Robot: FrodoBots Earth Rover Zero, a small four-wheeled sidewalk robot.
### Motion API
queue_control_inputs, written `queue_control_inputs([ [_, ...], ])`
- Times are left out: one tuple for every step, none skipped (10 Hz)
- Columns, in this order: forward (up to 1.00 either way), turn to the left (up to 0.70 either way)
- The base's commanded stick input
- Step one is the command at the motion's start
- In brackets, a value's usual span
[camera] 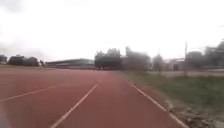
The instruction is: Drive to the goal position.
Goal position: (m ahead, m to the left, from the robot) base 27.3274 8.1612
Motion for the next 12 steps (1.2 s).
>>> queue_control_inputs([
  [0.7,0.06],
  [0.7,0.02],
  [0.7,0.0],
  [0.7,0.0],
  [0.7,0.0],
  [0.7,0.0],
  [0.7,0.0],
  [0.7,0.02],
  [0.7,0.1],
  [0.7,-0.05],
  [0.7,-0.19],
  [0.7,-0.33],
])
